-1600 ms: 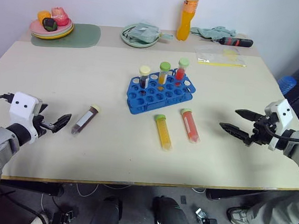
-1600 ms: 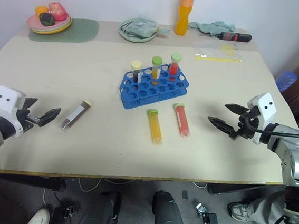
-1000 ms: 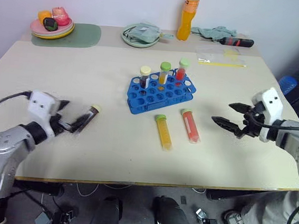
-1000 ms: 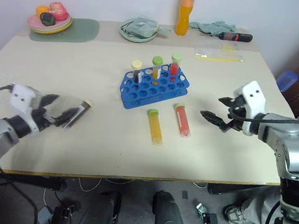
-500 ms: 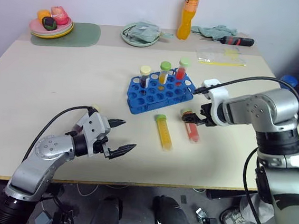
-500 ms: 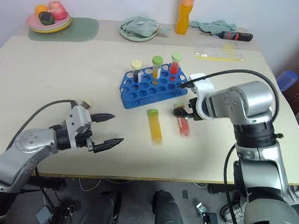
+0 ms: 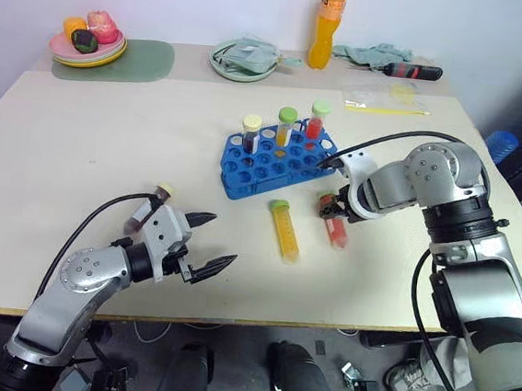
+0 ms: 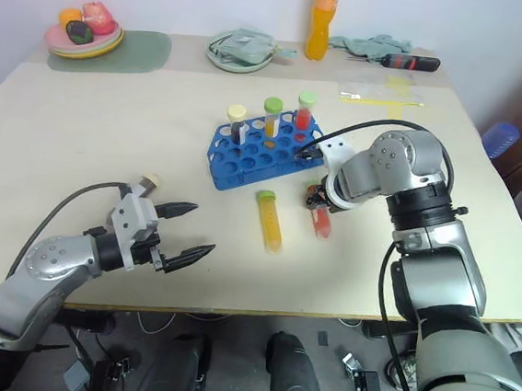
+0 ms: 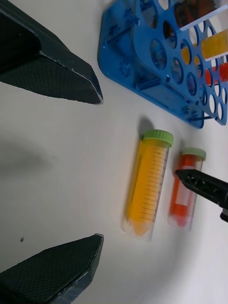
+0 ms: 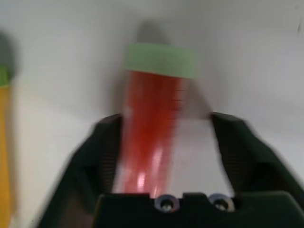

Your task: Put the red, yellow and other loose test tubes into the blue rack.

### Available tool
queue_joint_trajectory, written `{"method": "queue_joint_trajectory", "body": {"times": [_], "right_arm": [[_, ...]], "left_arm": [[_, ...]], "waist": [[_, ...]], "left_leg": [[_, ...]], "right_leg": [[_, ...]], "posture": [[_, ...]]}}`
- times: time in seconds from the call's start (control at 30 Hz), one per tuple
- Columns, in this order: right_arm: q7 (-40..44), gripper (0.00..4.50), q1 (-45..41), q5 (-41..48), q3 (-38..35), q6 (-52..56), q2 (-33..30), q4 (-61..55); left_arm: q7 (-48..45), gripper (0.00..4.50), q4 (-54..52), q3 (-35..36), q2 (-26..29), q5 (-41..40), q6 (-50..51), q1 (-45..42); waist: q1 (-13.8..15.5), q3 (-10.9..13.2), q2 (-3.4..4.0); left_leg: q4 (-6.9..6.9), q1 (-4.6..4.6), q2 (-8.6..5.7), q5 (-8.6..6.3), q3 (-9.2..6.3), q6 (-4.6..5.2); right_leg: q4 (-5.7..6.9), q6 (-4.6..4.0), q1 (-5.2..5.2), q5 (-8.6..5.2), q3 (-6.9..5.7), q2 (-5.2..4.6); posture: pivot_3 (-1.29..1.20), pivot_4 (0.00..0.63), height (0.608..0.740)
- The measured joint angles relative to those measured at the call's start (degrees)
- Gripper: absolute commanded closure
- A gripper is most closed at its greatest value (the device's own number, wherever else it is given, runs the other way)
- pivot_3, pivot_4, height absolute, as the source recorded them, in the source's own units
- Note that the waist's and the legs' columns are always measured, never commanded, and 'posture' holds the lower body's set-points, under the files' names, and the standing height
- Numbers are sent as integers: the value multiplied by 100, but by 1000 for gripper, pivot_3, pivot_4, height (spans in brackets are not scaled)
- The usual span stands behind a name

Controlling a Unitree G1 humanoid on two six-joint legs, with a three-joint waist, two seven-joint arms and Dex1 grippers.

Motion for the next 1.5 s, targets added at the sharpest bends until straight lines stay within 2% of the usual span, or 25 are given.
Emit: {"method": "queue_joint_trajectory", "body": {"times": [0.07, 0.23, 0.33, 0.4, 0.47, 0.6, 0.7, 0.77, 0.97, 1.23, 1.5], "right_arm": [[-191, 3672, -11, 121, -16, 0, 14, 29], [-648, 3744, 26, 544, -112, 0, -28, -23], [-694, 3744, 539, 619, -785, -76, -125, -1152], [-343, 3744, 1378, 413, -1351, -874, -152, -2572], [5, 3744, 2020, 174, -1670, -1657, -60, -3430], [1105, 3744, 2862, -1158, -1573, -3995, 185, -4049], [1472, 3744, 2964, -2414, -1258, -5881, 857, -3416], [1670, 3744, 2946, -3018, -1109, -6768, 1136, -2798], [1991, 3744, 2613, -3979, -1117, -8343, 1790, -1040], [2313, 3744, 2208, -4502, -1348, -9447, 2108, 205], [2653, 3744, 2094, -4615, -1427, -9611, 2213, 223]], "left_arm": [[2, 0, 2, -1, -9, 19, -27, -1], [-32, 0, 94, 0, -9, 65, -173, -5], [-38, 0, 129, 20, -10, 98, -263, 33], [-2, 0, 139, 66, -16, 106, -339, 148], [28, 0, 158, 110, -20, 113, -373, 247], [173, 0, 259, 161, -293, 69, -377, 154], [268, 0, 412, 145, -421, 71, -371, -160], [288, 0, 453, 134, -462, 78, -353, -336], [353, 0, 425, 131, -475, 41, -79, -576], [685, 0, -268, 54, -517, -155, 652, -656], [787, 0, -467, 35, -499, -281, 994, -732]], "waist": [[0, 0, 0], [6, 1, 1], [21, 1, 1], [24, 0, 3], [10, 0, 3], [-1, -1, 5], [-23, -1, 4], [-9, -1, 4], [1, -1, 5], [-28, -1, 5], [-97, -1, 5]], "left_leg": [[0, 0, 0, 0, 0, 0], [0, -2, 0, 0, 0, 0], [-1, -15, 1, -3, -8, 5], [-3, -28, 2, -7, -15, 13], [0, -33, 3, -9, -16, 15], [3, -20, 3, -8, -9, 15], [3, -3, 3, -8, -4, 14], [2, 0, 3, -8, -3, 14], [1, 0, 3, -8, -1, 13], [3, 18, 1, -7, 6, 12], [1, 19, 2, -7, 3, 12]], "right_leg": [[0, 0, 0, 0, 0, 0], [-1, 0, 0, 0, 0, 0], [-12, 1, -3, -1, -8, -1], [-25, 3, -7, -1, -16, -1], [-29, 4, -8, 0, -17, -1], [-27, 5, -3, 0, -12, 0], [-17, 3, 3, 1, -5, 6], [-16, 3, 6, 1, -4, 5], [-9, 3, 5, 1, -3, 1], [17, 2, 5, 1, 7, 1], [19, 1, 5, 1, 7, 2]], "posture": [[0, 150, 740], [0, 150, 740], [0, 150, 740], [0, 150, 740], [0, 150, 740], [0, 150, 740], [0, 150, 740], [0, 150, 740], [0, 150, 740], [0, 150, 740], [0, 150, 740]]}}
